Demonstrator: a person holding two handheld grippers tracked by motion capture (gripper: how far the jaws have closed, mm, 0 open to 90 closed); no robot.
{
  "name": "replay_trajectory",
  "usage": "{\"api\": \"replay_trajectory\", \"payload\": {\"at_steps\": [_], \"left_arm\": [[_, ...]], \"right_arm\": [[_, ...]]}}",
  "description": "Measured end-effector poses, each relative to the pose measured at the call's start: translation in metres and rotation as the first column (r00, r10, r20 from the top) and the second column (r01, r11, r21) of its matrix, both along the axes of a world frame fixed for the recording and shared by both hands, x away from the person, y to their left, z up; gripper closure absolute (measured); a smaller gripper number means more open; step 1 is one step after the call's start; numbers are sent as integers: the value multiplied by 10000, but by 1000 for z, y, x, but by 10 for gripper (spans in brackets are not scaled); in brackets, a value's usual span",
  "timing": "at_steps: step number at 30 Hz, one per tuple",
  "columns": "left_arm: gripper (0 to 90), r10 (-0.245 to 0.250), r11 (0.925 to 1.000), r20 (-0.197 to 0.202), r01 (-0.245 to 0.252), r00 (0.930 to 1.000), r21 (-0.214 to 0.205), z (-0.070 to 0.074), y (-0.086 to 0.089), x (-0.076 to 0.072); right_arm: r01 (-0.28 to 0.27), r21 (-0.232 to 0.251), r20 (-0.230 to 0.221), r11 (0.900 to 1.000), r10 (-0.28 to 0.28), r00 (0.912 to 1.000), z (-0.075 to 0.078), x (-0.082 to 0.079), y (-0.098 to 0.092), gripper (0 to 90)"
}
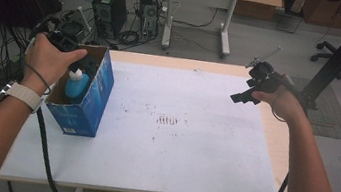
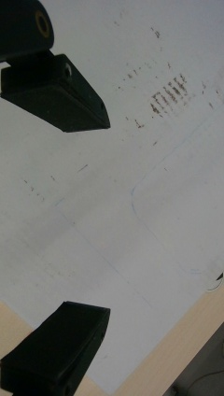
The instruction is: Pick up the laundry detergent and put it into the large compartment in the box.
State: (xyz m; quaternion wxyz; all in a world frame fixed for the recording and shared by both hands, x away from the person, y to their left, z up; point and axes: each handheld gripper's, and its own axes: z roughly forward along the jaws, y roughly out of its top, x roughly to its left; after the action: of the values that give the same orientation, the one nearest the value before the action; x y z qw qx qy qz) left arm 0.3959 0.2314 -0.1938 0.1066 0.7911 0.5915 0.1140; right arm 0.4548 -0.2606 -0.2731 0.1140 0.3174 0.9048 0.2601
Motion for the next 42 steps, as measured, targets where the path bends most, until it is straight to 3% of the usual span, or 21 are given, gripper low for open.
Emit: {"api": "replay_trajectory", "payload": {"at_steps": [12, 20, 30, 34, 42], "left_arm": [[114, -448, 9990, -16, 448, 9990, 0, 9, -12, -7], [114, -1003, 9949, -16, 1003, 9950, -70, 17, -24, -11], [114, -2055, 9786, 13, 2055, 9787, -126, 21, -43, -19], [117, -2471, 9689, 91, 2472, 9690, -117, 23, -51, -23], [117, -2946, 9555, 149, 2948, 9555, -104, 27, -63, -27]], "right_arm": [[10, 27, 52, 10000, -10, 10000, 3, -3, 0, 89], [4, 20, 77, 10000, -4, 10000, 6, -4, 0, 89], [46, -4, 94, 10000, -46, 9999, 8, -6, -1, 89], [49, 1, 107, 10000, -49, 9999, 8, -6, 0, 89], [12, -4, 119, 10000, -11, 9999, 8, -6, 2, 89]]}}
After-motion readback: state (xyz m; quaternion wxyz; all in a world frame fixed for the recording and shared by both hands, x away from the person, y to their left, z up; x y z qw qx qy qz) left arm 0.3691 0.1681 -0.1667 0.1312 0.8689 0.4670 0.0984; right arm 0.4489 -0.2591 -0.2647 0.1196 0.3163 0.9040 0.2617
